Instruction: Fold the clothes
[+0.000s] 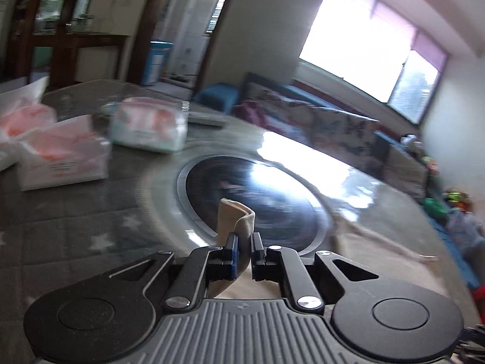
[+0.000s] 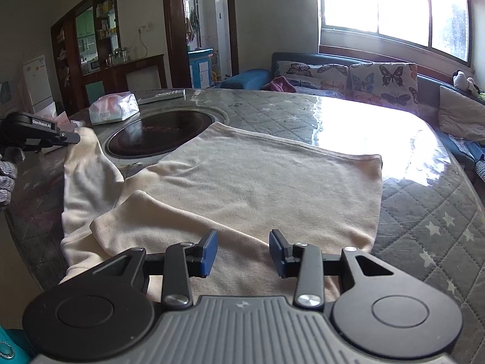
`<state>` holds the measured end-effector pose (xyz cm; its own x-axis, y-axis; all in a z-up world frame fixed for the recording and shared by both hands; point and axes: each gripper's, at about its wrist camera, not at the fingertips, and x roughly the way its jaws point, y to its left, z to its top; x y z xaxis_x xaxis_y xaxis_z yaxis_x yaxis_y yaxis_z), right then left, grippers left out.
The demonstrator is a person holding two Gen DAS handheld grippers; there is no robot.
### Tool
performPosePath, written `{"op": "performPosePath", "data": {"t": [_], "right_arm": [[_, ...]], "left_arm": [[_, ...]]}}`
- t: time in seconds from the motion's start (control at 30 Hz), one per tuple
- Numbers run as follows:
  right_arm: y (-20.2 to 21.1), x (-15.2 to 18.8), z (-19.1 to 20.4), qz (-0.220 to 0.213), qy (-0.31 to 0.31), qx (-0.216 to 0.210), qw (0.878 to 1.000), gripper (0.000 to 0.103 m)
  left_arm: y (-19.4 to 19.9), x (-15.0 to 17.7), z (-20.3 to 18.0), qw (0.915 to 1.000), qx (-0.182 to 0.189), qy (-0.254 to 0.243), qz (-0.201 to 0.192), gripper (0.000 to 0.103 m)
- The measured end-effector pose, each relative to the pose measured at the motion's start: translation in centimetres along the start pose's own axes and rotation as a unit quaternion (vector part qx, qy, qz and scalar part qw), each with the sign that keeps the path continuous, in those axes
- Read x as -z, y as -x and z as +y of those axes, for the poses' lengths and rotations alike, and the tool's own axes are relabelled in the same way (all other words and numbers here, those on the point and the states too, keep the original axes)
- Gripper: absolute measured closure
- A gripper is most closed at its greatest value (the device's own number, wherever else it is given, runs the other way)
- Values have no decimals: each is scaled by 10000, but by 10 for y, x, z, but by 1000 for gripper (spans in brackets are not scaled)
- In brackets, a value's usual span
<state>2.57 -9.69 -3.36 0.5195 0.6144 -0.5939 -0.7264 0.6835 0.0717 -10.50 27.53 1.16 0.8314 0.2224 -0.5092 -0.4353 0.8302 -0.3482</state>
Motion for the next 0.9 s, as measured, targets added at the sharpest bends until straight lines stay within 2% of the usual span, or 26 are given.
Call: {"op": "performPosePath", "data": {"t": [0.1,0.17,0.27,0.4,0.53,0.7,0.8,0.9], "right_arm": [[4,-1,-4,-67,-93,13,9999,65],[8,-1,-9,-107,-201,33,9997,65],[14,-1,-17,-170,-323,130,9992,65],[25,1,-29,-243,-568,212,9979,65],[32,4,-38,-233,-767,218,9965,65],[26,2,-36,-108,-952,-49,9954,72],[22,1,-34,-30,-1062,-217,9941,73],[12,0,-27,102,-1052,-399,9936,73]], "left_arm": [[6,2,-28,9976,656,-205,84,94],[8,6,-50,9927,1138,-338,208,94],[5,15,-79,9811,1819,-427,503,94],[-3,34,-110,9641,2434,-624,855,94],[-15,58,-133,9487,2745,-931,1262,94],[-25,86,-144,9336,2870,-1265,1731,94],[-24,94,-143,9288,2883,-1387,1870,91],[-17,92,-138,9304,2824,-1604,1700,87]]}}
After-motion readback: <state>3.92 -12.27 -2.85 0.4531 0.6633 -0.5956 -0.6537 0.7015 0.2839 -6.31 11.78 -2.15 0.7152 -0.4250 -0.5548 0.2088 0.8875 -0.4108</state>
